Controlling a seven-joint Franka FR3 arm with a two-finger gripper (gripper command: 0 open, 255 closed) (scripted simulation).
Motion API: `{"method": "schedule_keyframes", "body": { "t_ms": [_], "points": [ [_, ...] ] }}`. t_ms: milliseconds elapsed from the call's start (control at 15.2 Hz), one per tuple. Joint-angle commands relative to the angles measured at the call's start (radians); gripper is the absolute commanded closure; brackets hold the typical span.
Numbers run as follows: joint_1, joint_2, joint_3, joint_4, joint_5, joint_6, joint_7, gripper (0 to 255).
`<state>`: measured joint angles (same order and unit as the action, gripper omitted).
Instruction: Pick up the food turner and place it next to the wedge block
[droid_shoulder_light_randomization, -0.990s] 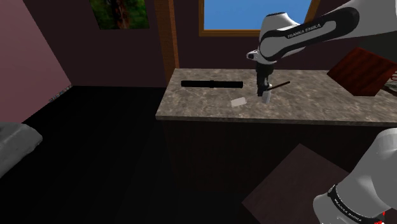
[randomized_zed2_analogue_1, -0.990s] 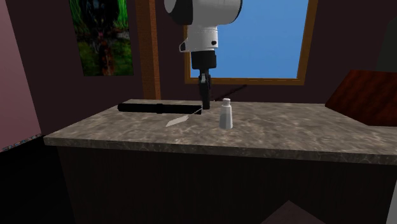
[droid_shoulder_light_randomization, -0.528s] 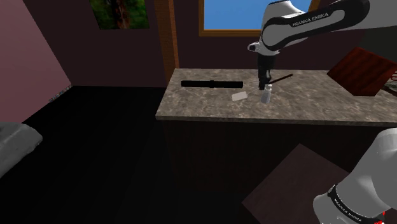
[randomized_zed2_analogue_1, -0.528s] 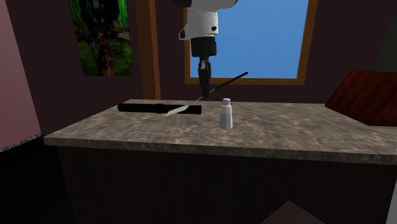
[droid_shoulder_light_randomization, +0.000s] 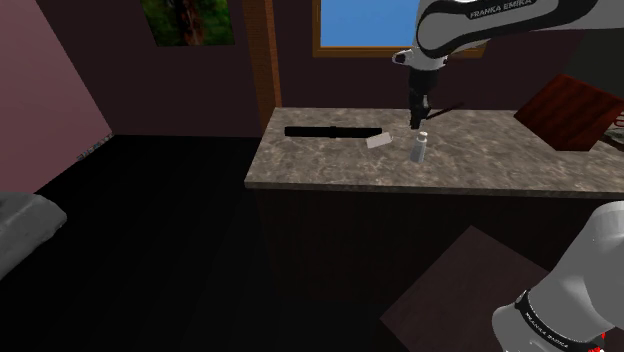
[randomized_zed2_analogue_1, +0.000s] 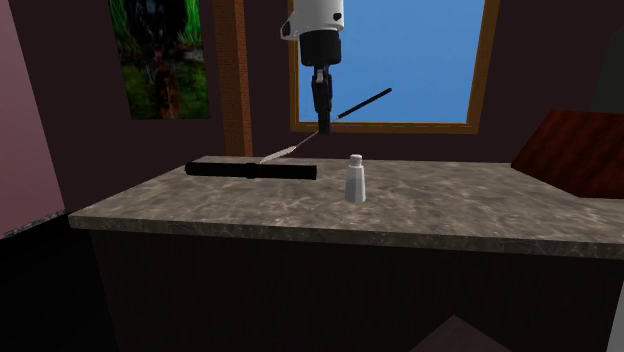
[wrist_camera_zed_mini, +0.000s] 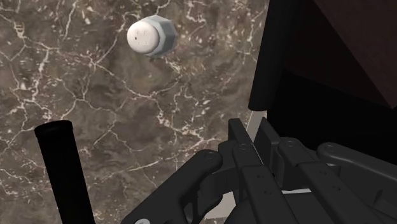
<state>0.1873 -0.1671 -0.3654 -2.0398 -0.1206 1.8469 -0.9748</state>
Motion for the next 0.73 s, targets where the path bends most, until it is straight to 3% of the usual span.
{"method": "schedule_keyframes", "body": {
  "t_ms": [0, 660],
  "points": [
    [0.001, -0.003, 0.002, 0.023, 0.0, -0.026, 0.0, 255],
    [0.004, -0.005, 0.007, 0.155, 0.004, -0.16, -0.008, 255]
  ]
}}
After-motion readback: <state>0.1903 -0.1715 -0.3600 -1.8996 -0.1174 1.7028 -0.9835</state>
